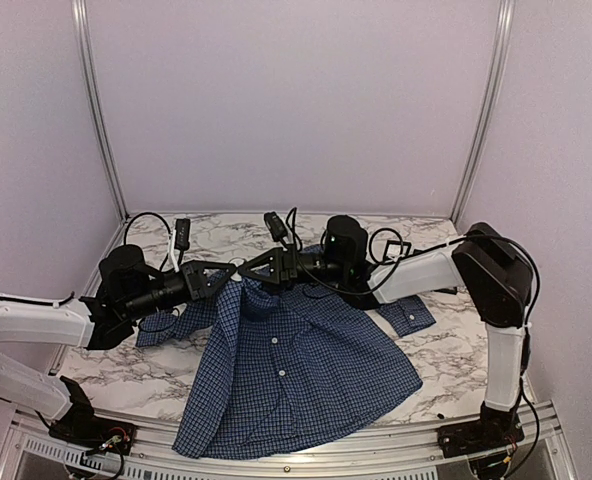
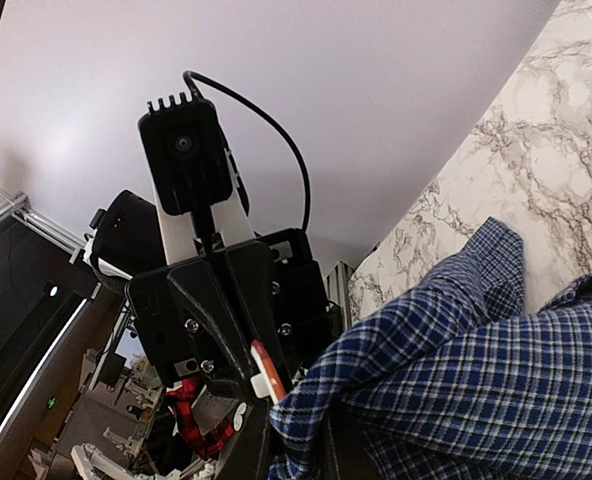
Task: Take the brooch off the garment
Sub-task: Open the brooch with the flattened clothing, then remove the brooch from the flattened clothing.
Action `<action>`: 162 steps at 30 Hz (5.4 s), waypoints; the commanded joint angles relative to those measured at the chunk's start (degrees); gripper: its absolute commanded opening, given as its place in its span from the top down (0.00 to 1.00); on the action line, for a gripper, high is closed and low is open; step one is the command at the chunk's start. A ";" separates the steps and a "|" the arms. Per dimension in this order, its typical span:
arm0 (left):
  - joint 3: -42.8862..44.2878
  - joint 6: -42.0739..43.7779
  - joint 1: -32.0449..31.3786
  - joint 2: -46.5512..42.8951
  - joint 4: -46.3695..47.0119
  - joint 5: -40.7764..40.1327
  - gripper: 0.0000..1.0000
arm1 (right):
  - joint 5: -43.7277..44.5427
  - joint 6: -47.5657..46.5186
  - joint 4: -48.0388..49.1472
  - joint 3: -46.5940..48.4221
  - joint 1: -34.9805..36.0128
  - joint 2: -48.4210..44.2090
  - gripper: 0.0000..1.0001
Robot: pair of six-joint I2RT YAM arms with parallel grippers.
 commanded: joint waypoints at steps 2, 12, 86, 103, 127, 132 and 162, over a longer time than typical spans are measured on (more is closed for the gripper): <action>4.04 2.64 -2.10 -0.86 0.67 5.15 1.00 | -1.08 -1.07 -2.55 2.81 1.81 2.34 0.87; 3.64 3.95 -2.30 -2.38 -2.15 2.92 1.00 | -1.03 -2.95 -4.50 2.84 1.89 1.59 0.86; 1.43 4.73 -2.51 -3.34 1.88 4.49 1.00 | -1.27 2.44 3.54 -0.48 1.89 -0.04 0.85; 2.31 5.80 -2.96 -3.15 0.20 4.39 1.00 | -2.18 1.03 2.31 0.14 2.03 -0.05 0.85; 1.95 5.98 -2.96 -3.96 -1.50 3.60 1.00 | -3.51 -5.39 -4.88 0.62 2.04 -1.63 0.83; 1.92 6.31 -2.93 -4.18 -1.88 3.37 1.00 | -3.28 -6.29 -5.99 0.67 2.03 -2.02 0.80; 0.91 7.21 -2.78 -6.82 -7.57 -2.32 1.00 | 8.51 -25.10 -25.01 -3.19 1.86 -12.51 0.61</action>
